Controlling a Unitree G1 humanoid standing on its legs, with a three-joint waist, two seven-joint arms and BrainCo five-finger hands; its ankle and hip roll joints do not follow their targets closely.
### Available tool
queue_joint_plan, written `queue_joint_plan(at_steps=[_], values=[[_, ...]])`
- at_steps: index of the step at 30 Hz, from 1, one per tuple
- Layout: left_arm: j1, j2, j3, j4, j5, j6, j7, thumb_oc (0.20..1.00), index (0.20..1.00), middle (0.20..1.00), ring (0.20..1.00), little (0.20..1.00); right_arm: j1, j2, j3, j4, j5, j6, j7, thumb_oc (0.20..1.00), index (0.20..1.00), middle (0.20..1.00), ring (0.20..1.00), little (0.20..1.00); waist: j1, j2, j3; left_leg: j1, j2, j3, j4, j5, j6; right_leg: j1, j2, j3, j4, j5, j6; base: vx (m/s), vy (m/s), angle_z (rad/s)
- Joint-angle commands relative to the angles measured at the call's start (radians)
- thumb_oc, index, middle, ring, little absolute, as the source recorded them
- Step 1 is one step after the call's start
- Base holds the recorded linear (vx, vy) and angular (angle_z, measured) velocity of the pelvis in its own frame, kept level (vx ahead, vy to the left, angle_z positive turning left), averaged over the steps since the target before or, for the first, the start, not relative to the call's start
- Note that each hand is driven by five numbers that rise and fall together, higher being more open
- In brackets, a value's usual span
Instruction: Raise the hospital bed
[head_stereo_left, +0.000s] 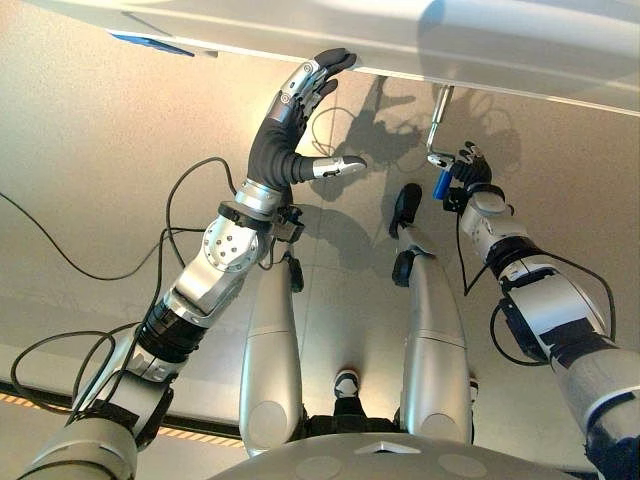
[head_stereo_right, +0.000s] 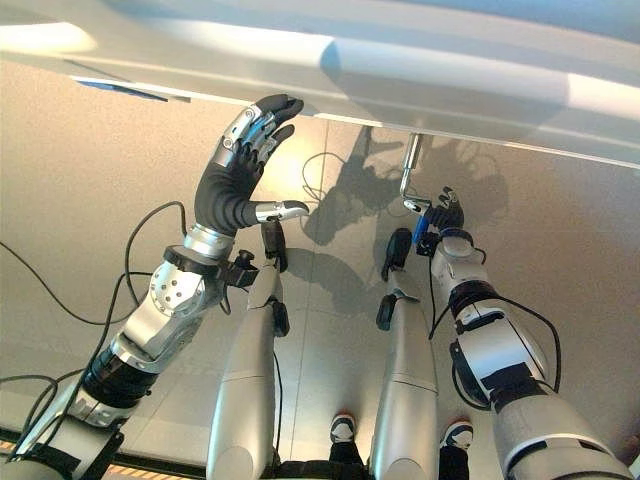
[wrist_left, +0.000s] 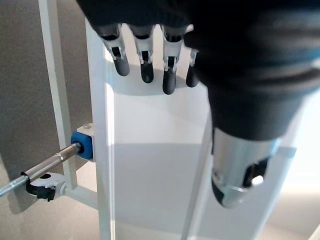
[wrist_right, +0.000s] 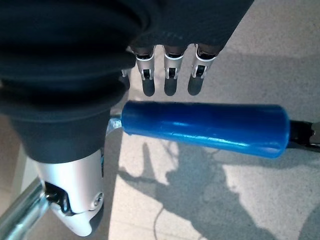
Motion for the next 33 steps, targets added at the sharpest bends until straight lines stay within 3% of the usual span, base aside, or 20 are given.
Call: queue_joint_plan(at_steps=[1, 15, 16, 17, 19, 31, 33], values=[[-0.02, -0.017, 0.021, -0.144, -0.008, -0.07, -0.001, 1.0, 1.0, 1.0, 1.0, 1.0, -0.028, -0.043, 0.029, 0.007, -0.02, 0.006, 0.005, 1.0, 1.0, 1.0, 1.0, 1.0, 0.032, 0.016, -0.019, -0.022, -0.007, -0.003, 0.093, -0.096, 0.006, 0.044, -0.014, 0.005, -0.165, 0.103, 0.088, 0.0, 0.0, 0.0], [-0.026, -0.032, 0.029, -0.166, 0.007, -0.069, 0.014, 1.0, 1.0, 1.0, 1.0, 1.0, -0.024, -0.022, 0.015, 0.08, -0.08, 0.029, 0.006, 1.0, 1.0, 1.0, 1.0, 1.0, 0.043, 0.039, -0.019, -0.039, -0.014, -0.002, 0.097, -0.101, 0.012, 0.031, -0.016, 0.012, -0.167, 0.102, 0.088, 0.0, 0.004, 0.01], [-0.026, -0.032, 0.029, -0.166, 0.006, -0.069, 0.015, 1.0, 1.0, 1.0, 1.0, 1.0, -0.024, -0.022, 0.014, 0.079, -0.078, 0.029, 0.006, 0.859, 0.859, 0.859, 0.859, 0.859, 0.043, 0.04, -0.019, -0.041, -0.014, -0.002, 0.098, -0.101, 0.012, 0.029, -0.017, 0.014, -0.167, 0.101, 0.088, 0.0, 0.0, 0.0], [-0.026, -0.031, 0.029, -0.166, 0.007, -0.07, 0.016, 1.0, 1.0, 1.0, 1.0, 1.0, -0.025, -0.022, 0.014, 0.08, -0.076, 0.028, 0.007, 0.57, 0.57, 0.57, 0.57, 0.57, 0.043, 0.04, -0.019, -0.041, -0.015, -0.002, 0.098, -0.101, 0.012, 0.029, -0.017, 0.013, -0.166, 0.101, 0.088, 0.0, 0.0, 0.0], [-0.025, -0.031, 0.031, -0.168, 0.006, -0.072, 0.017, 1.0, 1.0, 1.0, 1.0, 1.0, -0.03, -0.021, 0.015, 0.076, -0.072, 0.027, 0.008, 0.2, 0.2, 0.2, 0.2, 0.2, 0.045, 0.041, -0.019, -0.04, -0.015, -0.001, 0.095, -0.1, 0.012, 0.03, -0.017, 0.013, -0.167, 0.101, 0.088, 0.0, 0.0, 0.0], [-0.031, -0.037, 0.033, -0.176, 0.008, -0.07, 0.033, 1.0, 1.0, 1.0, 1.0, 1.0, -0.014, 0.022, 0.008, 0.063, -0.039, 0.018, 0.002, 0.2, 0.2, 0.2, 0.2, 0.2, 0.038, 0.038, -0.019, -0.045, -0.014, 0.003, 0.096, -0.101, 0.014, 0.019, -0.014, 0.019, -0.166, 0.103, 0.089, 0.0, 0.0, 0.0], [-0.029, -0.036, 0.034, -0.178, 0.007, -0.07, 0.032, 1.0, 1.0, 1.0, 1.0, 1.0, -0.005, 0.033, 0.003, 0.062, -0.03, 0.017, 0.005, 0.454, 0.454, 0.454, 0.454, 0.454, 0.037, 0.037, -0.019, -0.046, -0.015, 0.004, 0.097, -0.101, 0.014, 0.019, -0.014, 0.02, -0.169, 0.104, 0.089, 0.0, 0.0, 0.0]])
